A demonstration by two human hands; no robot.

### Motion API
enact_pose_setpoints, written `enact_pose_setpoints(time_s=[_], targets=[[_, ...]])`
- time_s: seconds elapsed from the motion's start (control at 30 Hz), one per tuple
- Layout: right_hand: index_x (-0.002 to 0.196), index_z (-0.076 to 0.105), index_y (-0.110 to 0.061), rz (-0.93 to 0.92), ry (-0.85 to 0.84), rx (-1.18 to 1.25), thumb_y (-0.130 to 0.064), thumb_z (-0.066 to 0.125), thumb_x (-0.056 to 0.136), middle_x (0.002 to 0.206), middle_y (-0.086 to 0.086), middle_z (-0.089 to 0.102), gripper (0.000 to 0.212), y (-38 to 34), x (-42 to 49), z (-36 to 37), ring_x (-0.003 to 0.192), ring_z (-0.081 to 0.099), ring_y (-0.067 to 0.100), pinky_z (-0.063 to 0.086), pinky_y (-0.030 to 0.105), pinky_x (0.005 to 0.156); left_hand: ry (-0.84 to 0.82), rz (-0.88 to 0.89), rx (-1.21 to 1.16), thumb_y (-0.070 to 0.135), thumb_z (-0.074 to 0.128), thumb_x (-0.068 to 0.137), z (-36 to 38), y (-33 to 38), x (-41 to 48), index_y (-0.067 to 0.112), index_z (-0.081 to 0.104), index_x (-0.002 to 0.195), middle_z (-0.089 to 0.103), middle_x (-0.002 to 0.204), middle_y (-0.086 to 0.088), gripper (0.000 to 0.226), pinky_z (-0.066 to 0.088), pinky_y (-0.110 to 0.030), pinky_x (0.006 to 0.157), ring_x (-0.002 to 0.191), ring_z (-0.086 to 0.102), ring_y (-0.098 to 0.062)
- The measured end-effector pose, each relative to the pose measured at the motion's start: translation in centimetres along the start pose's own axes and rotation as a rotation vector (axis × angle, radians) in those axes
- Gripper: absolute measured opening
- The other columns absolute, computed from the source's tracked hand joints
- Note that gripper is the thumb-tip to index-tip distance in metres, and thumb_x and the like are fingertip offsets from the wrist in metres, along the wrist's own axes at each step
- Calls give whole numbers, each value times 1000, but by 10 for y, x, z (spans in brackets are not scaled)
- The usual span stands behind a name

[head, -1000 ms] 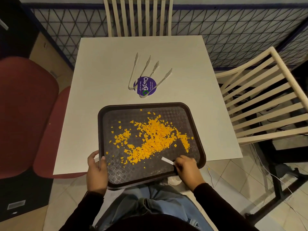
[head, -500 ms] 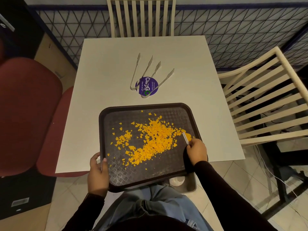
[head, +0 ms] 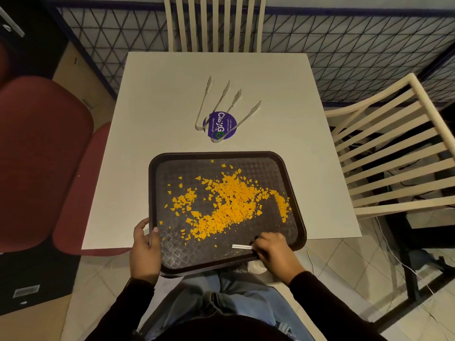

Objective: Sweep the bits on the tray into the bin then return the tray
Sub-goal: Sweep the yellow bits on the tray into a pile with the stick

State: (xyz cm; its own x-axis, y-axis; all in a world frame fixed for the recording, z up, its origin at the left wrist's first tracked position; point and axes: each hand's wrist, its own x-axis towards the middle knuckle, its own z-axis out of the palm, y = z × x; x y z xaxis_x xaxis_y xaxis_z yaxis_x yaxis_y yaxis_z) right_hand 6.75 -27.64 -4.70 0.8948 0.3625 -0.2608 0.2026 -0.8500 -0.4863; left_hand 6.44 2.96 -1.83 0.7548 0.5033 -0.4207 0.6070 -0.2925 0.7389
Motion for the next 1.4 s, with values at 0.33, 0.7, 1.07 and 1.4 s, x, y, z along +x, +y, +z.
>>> enact_pose_setpoints(time_s=[0.33, 0.7, 1.07, 1.4], targets=[[71, 58, -13, 294, 169, 155, -4, 57, 82, 70, 4, 52, 14, -8, 39, -6, 69, 48, 23, 35, 34, 70, -22, -12, 23, 39, 41, 95, -1, -6, 2, 33, 34, 127, 67, 109, -19, 34, 50, -53, 91, 102, 63, -36], [80, 60, -9, 703, 289, 272, -8, 55, 83, 86, 16, 67, 6, 26, 68, -22, 85, 61, 37, 51, 44, 81, -50, -14, 8, 38, 40, 95, -2, -7, 3, 31, 33, 130, 67, 106, -16, 37, 50, -54, 90, 99, 63, -34], [81, 62, -19, -2, -64, 92, -15, 57, 85, 84, 3, 62, 8, -51, 11, -3, 83, 57, 21, 41, 35, 85, -45, -30, -4, 36, 41, 95, -2, -4, 6, 28, 34, 132, 64, 117, -18, 38, 49, -54, 93, 106, 62, -35], [85, 60, -14, 52, -51, 116, -13, 51, 86, 85, 2, 56, 9, -65, 22, 4, 87, 55, 23, 33, 33, 82, -67, -7, 5, 33, 42, 95, -5, -3, 3, 27, 35, 130, 68, 109, -18, 36, 50, -48, 91, 103, 64, -34]])
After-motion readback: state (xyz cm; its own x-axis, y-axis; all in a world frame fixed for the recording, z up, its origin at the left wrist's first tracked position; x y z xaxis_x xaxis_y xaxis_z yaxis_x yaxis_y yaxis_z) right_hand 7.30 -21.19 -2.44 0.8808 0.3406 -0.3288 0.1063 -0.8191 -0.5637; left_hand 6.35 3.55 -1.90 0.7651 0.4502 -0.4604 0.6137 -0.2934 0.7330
